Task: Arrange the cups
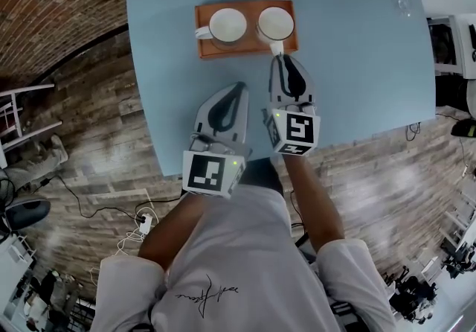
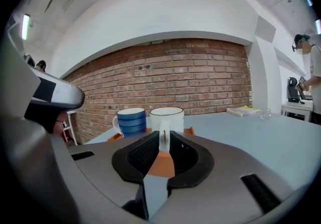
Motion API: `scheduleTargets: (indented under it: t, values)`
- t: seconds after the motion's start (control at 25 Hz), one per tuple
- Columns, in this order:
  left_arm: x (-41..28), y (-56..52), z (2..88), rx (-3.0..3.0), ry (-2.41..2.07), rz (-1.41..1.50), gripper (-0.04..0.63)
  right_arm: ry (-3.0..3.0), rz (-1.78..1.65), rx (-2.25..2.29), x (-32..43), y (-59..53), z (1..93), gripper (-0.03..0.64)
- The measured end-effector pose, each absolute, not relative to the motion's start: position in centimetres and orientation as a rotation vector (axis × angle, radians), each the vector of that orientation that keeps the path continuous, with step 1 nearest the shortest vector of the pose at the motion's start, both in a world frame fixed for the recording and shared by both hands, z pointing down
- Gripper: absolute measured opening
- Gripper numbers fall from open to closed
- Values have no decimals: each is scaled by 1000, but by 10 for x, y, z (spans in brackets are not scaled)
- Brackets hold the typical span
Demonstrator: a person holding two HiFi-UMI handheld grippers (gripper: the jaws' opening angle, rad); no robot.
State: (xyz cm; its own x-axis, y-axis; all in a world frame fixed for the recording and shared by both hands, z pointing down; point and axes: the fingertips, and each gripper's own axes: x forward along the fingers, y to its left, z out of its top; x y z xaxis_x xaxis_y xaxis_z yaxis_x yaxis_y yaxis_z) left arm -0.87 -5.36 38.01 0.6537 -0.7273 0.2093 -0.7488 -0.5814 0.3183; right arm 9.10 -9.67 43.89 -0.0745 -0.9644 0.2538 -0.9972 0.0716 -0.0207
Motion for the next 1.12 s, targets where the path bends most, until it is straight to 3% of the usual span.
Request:
scheduleTargets:
  t: [1.12]
  values:
    - [-25, -52, 342, 2532, -1119, -66, 8, -2350, 306, 1860, 52, -55, 360, 23]
